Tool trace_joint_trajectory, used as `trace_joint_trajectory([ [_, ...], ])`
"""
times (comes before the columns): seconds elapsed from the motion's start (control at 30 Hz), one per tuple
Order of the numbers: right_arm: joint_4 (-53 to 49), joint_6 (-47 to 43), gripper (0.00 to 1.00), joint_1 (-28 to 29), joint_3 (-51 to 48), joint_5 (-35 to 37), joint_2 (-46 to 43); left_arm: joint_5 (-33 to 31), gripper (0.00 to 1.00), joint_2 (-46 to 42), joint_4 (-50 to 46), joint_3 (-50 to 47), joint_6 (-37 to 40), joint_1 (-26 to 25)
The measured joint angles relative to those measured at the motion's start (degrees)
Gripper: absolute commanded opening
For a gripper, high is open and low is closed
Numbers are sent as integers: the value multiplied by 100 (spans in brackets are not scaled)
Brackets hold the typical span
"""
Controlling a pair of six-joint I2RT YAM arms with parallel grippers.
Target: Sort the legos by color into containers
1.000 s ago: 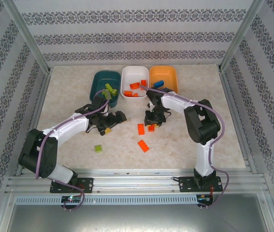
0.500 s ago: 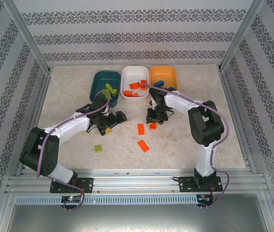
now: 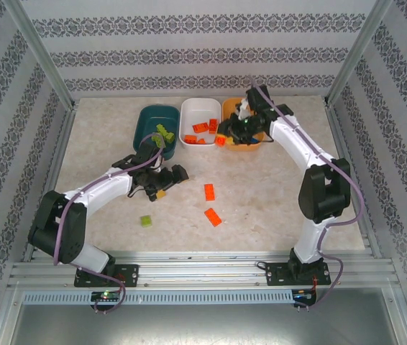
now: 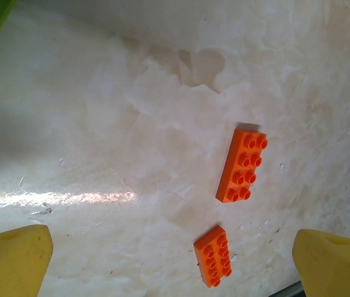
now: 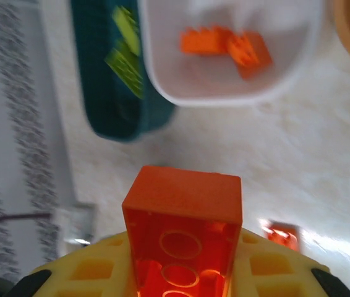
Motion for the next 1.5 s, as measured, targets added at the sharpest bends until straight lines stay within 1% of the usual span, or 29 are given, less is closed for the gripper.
trace_joint_trajectory([
  [0.13, 492, 533, 24, -11, 872, -177, 531, 2, 100, -208, 4, -116, 0, 0],
  [0.27, 920, 1071, 23, -9, 1613, -168, 1189, 2, 100, -407, 0, -278, -2, 2],
  [0.4, 1464, 1596, 23, -7, 1860, 26, 1624, -4, 100, -654, -15, -446, -2, 35],
  [0.67, 2590, 2474, 22, 70, 1895, 1106, 2142, -31, 100, -1152, -114, -723, -4, 76],
  [0.8, 2907, 2837, 22, 173, 1906, 1611, 2350, -63, 100, -1355, -166, -866, -7, 76],
  [1.0, 2929, 3209, 22, 372, 2345, 2131, 2977, -70, 100, -1593, -319, -1056, -4, 149],
  [1.13, 2756, 3314, 22, 492, 3012, 2245, 3515, -68, 100, -1714, -376, -1123, -4, 214],
  [1.3, 2529, 3403, 24, 612, 3445, 2282, 3877, -66, 100, -1856, -411, -1276, -2, 304],
  [1.4, 2337, 3451, 27, 673, 3748, 2277, 4094, -61, 100, -1923, -426, -1357, -2, 374],
  [1.5, 2221, 3460, 34, 713, 3880, 2277, 4210, -66, 100, -1974, -439, -1408, -2, 428],
])
